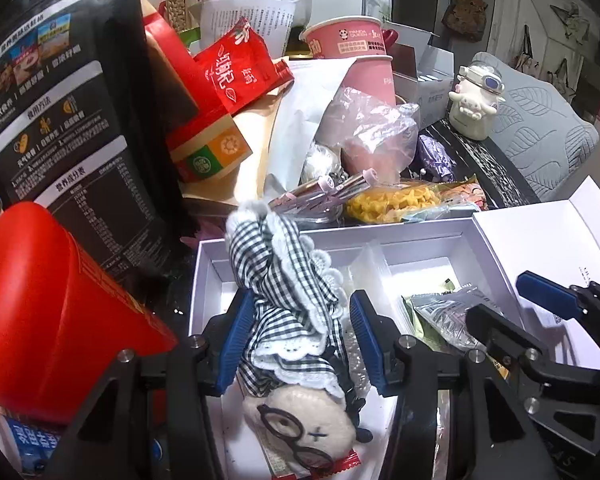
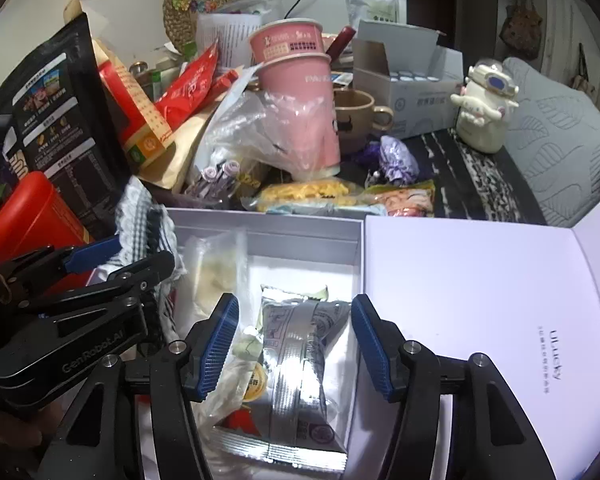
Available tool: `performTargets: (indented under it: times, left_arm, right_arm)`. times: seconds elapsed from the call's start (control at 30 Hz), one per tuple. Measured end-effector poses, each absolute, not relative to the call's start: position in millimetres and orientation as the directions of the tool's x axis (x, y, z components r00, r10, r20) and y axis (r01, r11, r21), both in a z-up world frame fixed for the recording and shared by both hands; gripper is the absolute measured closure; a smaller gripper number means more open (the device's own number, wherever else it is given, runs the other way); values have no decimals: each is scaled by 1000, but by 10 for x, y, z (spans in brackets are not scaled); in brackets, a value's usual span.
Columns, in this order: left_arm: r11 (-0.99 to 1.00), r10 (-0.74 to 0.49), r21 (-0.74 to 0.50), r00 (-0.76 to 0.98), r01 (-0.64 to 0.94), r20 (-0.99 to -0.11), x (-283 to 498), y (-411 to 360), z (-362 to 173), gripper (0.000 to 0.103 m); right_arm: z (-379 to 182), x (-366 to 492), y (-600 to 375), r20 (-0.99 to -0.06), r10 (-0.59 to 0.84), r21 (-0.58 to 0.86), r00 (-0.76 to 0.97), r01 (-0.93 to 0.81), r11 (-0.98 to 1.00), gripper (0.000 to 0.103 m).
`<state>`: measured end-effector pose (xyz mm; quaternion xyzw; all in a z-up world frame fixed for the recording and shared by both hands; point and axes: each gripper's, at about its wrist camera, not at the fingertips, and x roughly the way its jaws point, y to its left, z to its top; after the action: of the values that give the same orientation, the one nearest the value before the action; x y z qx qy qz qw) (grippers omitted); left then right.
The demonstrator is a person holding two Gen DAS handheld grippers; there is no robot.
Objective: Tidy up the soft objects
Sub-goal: 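Carry the doll and foil packet into the lavender box while releasing both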
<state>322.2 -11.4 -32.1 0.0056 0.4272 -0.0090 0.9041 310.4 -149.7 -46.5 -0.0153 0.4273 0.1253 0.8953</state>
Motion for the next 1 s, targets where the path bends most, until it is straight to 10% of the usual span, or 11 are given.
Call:
performTargets:
  times: [1.0]
  left_arm:
    - [996,-74,4,831,92,-551,2126,-355,845,53]
  right_arm:
    - [730,2037,-1763,-601,236,80,764,-236,969,37]
